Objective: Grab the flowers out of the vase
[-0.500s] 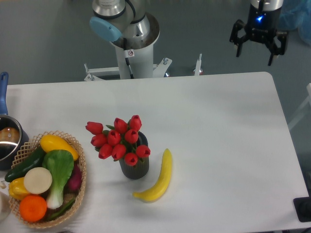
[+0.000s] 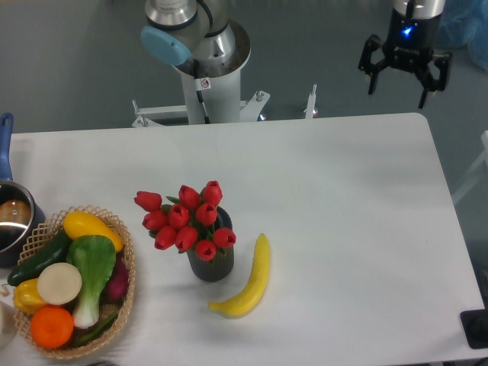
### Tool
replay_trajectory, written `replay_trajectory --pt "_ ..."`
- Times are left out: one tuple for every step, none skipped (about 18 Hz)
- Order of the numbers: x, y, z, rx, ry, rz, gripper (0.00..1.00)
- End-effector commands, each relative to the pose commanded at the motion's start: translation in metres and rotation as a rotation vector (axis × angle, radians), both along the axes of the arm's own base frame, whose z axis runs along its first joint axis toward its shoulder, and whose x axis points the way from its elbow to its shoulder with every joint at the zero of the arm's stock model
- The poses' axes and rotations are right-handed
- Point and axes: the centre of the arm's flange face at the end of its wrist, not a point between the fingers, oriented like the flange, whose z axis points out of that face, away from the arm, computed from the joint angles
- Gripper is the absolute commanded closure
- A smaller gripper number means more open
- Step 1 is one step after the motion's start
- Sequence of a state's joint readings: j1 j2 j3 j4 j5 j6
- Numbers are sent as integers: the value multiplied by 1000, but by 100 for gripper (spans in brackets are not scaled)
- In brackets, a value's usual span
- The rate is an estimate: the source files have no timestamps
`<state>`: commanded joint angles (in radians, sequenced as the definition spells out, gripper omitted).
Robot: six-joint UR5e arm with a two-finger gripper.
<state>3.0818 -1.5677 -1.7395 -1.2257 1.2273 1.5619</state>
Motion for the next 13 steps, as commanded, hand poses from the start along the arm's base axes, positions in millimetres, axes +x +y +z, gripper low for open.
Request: replay_trajectory --pt "-1 2 2 30 4 28 0" --pt "-1 7 1 70 2 56 0" --pt "-1 11 -2 116 1 81 0" --pt "-1 15 -5 161 1 106 0" --pt "0 17 -8 196 -1 130 0" --pt "2 19 -11 229 -4 153 0" --pt "3 21 -17 269 -16 170 0" --pt "5 24 -21 322 -28 176 0" --pt "8 28 -23 386 -40 169 0" --pt "10 29 -28 438 -64 168 0" --pt "12 31 -30 482 -81 160 0" --pt "14 33 -33 514 -99 152 0" --pt "14 36 -36 537 -114 146 0"
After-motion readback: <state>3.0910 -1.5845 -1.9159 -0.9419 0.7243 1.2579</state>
